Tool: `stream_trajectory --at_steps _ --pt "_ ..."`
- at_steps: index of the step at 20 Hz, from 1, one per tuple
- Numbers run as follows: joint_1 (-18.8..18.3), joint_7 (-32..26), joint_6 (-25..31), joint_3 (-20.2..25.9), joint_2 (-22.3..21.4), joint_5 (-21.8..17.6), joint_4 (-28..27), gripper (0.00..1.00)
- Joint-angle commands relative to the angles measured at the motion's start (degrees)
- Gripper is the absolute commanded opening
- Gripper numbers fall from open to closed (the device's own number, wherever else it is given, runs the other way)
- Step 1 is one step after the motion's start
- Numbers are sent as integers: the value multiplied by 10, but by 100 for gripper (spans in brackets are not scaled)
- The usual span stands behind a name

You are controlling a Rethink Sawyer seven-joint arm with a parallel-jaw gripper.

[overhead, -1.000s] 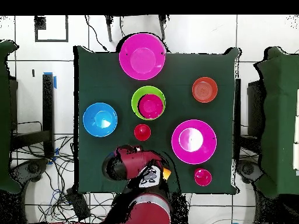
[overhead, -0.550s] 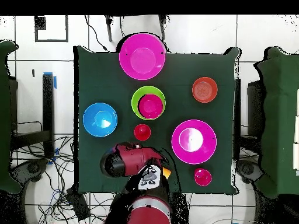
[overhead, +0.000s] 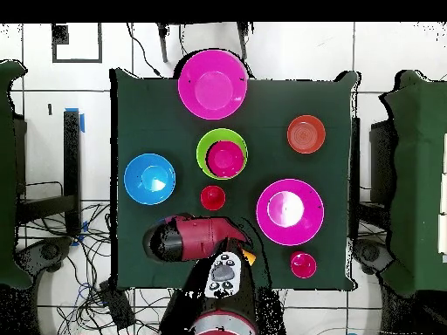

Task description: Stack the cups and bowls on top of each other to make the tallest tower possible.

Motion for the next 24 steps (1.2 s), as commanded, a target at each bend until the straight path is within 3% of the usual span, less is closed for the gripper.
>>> stream_trajectory --at_steps 1,7,19,24 --pt "0 39 66 67 1 21 -43 100" --pt "-6 34 47 80 0 15 -56 100" --pt "-21 18 81 91 3 11 -93 100" --pt "-28 -7 95 91 5 -9 -107 100"
